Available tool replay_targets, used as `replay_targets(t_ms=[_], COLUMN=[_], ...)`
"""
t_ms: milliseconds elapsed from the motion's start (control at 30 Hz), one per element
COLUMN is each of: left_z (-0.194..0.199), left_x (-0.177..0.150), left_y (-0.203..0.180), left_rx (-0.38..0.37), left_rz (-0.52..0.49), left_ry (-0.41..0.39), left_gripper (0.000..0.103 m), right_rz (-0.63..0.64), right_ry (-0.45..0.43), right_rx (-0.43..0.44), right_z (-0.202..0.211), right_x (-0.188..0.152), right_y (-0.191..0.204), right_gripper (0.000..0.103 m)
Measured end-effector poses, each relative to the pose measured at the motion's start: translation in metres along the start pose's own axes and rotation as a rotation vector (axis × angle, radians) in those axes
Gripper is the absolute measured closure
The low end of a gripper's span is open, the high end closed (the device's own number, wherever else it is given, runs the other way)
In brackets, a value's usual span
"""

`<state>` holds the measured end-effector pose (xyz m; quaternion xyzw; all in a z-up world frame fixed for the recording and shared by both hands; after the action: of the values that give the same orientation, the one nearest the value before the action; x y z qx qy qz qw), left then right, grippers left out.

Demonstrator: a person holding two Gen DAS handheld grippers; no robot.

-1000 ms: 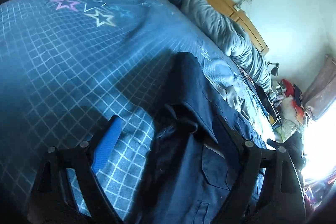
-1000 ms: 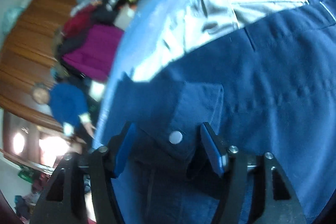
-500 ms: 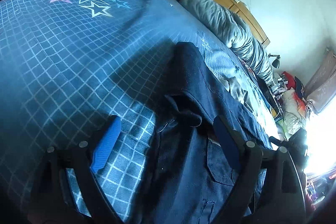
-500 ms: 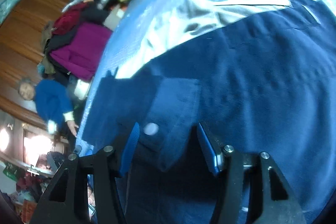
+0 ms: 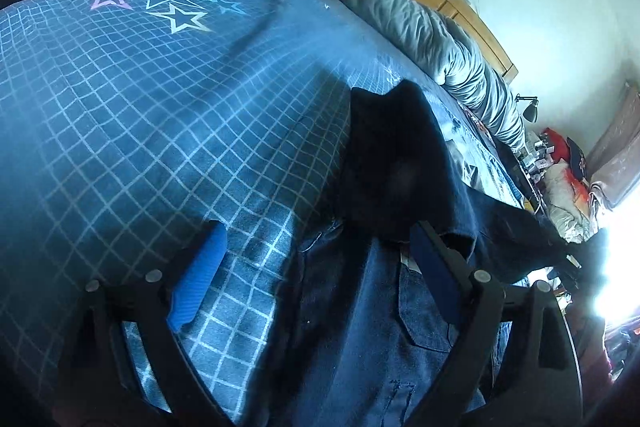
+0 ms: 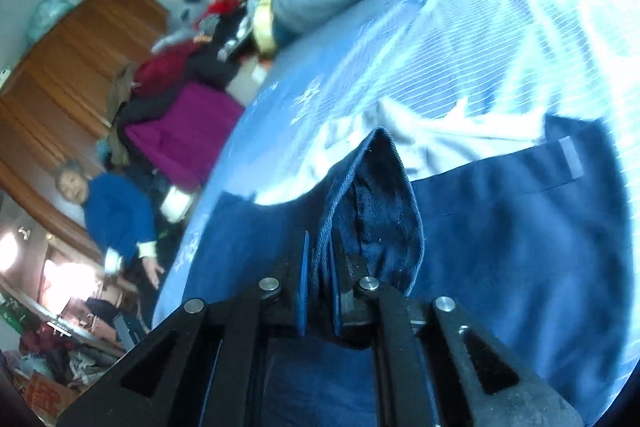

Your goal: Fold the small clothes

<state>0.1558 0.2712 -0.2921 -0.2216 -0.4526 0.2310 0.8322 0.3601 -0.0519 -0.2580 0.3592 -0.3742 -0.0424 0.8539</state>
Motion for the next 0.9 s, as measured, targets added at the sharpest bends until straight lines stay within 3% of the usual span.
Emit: replay_targets(t_ms=[167, 367, 467, 600, 733, 833, 900], left_z=[-0.006, -0.007, -0.007, 0.005, 0.010, -0.021, -0.053], left_x=[-0.001, -0.001, 0.000, 0.012, 0.030, 0.027, 0.013], left_y=[0.000, 0.003, 0.005, -0.002, -0.053, -0.074, -0.064], left_rx=[0.026, 0.028, 0.028, 0.040, -0.018, -0.048, -0.020], left_rz=[-0.024, -0.028, -0.026, -0.016, -0.194, -0.270, -0.243], left_ry=[0.018, 0.019, 0.020, -0.027, -0.099, -0.022, 0.101], left_gripper=[0.010, 0.010, 0.010, 0.010, 0.009, 0.009, 0.009], right_rz=[-0.014, -0.067, -0.037, -0.020, 0.012, 0.009, -0.017], right_ry=[0.021, -0.020, 0.001, 0.038, 0.025, 0.026, 0.048], right_rx=[-0.059, -0.098, -0.132, -0.157, -0.138, -0.128, -0.132], right_z=[0.016, 0.038, 0.037, 0.033, 0.035, 0.032, 0.030], right_x=[-0.007, -0.011, -0.019, -0.025, -0.023, -0.023, -0.030], right_y=[-0.031, -0.063, -0.072, -0.085, -0.080, -0.080, -0.089], right_gripper=[0.092, 0.092, 0.092, 0.092, 0.092, 0.092, 0.090])
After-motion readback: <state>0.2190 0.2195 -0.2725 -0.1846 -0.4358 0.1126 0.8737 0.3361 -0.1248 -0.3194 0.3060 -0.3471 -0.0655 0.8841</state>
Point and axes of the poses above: each gripper's, at about its wrist camera, not at the fingertips, and z roughly against the way its jaws point, y to its left, x to its top, the point moved 8 cm from there along -z, roughly the way its jaws point, and after that the axes turned 11 degrees about -y, right-handed, at the moved point
